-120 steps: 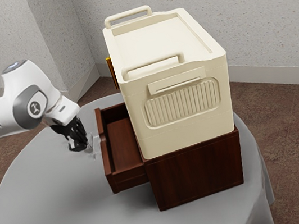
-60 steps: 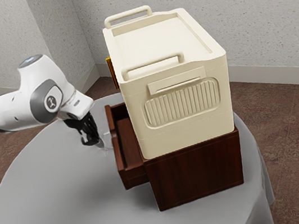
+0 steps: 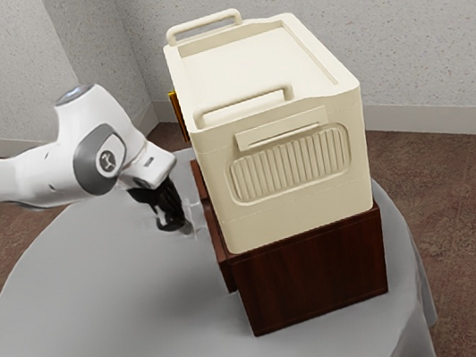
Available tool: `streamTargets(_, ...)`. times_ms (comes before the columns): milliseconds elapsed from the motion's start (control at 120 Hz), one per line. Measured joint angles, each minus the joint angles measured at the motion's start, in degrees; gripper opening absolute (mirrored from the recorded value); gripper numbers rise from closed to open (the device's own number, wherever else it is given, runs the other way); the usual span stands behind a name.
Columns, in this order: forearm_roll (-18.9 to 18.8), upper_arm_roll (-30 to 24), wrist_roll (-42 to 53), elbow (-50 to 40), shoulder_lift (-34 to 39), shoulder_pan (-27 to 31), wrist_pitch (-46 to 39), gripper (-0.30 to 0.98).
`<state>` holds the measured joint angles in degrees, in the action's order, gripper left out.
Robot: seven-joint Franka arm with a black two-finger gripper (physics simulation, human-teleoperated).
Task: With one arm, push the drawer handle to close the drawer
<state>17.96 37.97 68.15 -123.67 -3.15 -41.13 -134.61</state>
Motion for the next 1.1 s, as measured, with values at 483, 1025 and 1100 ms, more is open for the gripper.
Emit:
streamTargets(483,1.7,-0.1,-1.0,0.3,-0.6,0.0,-2.1,-0.09)
streamTargets(1025,0.9,1.1,-3.0,-6.9,9.5,-3.0,-2.9,-0.05)
streamTargets(1100,-6.4,0.5,-5.7,-4.4,14.4,-1.2,1.2,0.12)
